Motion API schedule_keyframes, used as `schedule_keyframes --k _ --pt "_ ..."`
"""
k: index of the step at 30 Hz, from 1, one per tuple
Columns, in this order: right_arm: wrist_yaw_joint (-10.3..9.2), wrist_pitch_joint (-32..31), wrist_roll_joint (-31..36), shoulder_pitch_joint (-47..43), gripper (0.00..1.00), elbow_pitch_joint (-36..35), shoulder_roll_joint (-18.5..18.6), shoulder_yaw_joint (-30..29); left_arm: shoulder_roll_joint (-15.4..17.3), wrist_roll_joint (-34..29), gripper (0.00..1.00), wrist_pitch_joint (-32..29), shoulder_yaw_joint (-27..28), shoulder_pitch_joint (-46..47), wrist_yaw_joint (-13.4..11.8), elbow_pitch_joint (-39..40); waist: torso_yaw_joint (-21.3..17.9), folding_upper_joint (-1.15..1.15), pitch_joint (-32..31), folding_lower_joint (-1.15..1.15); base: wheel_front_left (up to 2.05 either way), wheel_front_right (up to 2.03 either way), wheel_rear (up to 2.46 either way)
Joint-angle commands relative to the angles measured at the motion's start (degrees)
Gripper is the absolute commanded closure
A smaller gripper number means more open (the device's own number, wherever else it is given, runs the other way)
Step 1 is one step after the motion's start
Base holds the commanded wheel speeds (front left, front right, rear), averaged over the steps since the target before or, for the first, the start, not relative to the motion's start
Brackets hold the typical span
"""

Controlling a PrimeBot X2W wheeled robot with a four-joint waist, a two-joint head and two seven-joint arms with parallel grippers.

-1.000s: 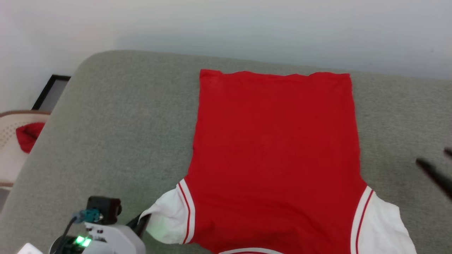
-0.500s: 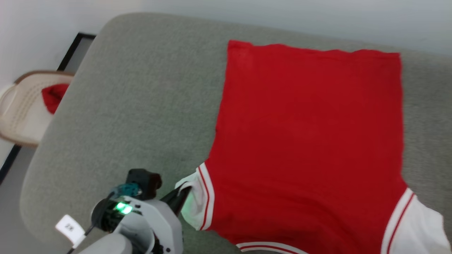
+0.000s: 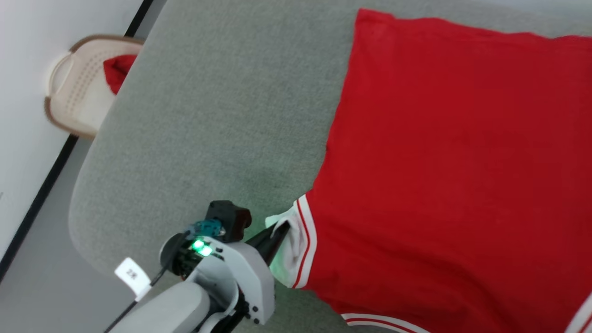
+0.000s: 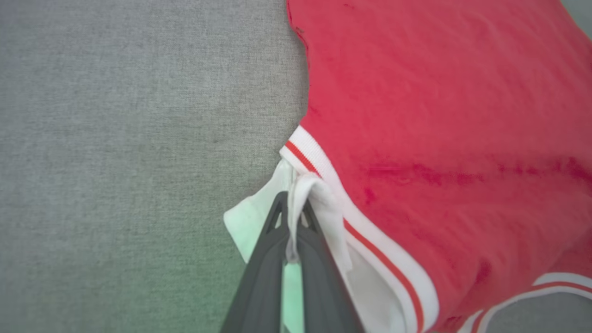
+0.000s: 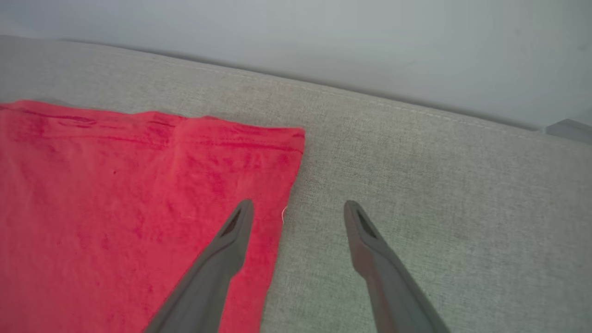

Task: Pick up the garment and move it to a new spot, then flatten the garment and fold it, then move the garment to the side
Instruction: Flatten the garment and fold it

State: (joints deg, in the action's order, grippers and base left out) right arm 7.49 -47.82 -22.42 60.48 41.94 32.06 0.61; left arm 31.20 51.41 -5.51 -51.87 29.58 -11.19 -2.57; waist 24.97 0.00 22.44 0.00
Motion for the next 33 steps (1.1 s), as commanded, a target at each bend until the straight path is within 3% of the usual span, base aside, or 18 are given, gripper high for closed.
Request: schedule_keyframes --k 1,10,11,12,13,24,33 --pt "0.00 -0.1 1.3 0.6 0.00 0.9 -0.1 -0.6 -0.6 -0.4 1.00 0.3 -0.2 0.7 0.4 -0.3 2.8 0.00 2.9 0.00 0.00 0.00 0.00" --pt "0.01 -3.9 10.6 3.7 0.00 10.3 -2.5 -5.9 -3.9 -0.1 1.00 1.7 -1.0 2.7 3.1 -4.2 5.1 0.00 5.7 0.00 0.00 0.00 0.00" --pt "0.02 -4.7 11.5 3.5 0.20 11.0 -3.0 -6.1 -4.1 0.0 1.00 1.9 -1.0 2.8 3.3 -4.7 5.2 0.00 5.7 0.00 0.00 0.00 0.00" --pt "0.03 -5.3 12.2 3.2 0.73 11.4 -3.5 -5.6 -4.3 0.0 1.00 2.0 -1.1 2.9 3.5 -5.1 5.3 0.00 5.8 0.00 0.00 0.00 0.00" --pt "0.04 -5.7 12.6 2.9 1.00 11.4 -4.0 -4.9 -4.5 0.1 1.00 2.1 -1.1 3.0 3.7 -5.5 5.4 0.00 5.8 0.00 0.00 0.00 0.00" --pt "0.10 -3.9 8.9 2.4 1.00 7.4 -3.9 -1.2 -3.6 1.4 1.00 3.2 0.1 2.7 4.7 -9.9 2.5 0.00 2.5 0.00 0.00 0.00 0.00" --pt "0.09 -4.8 -4.6 -1.9 1.00 -3.3 -3.1 8.6 0.4 3.1 1.00 3.3 2.1 0.0 2.8 -9.8 -4.3 0.00 -3.1 0.00 0.00 0.00 0.00"
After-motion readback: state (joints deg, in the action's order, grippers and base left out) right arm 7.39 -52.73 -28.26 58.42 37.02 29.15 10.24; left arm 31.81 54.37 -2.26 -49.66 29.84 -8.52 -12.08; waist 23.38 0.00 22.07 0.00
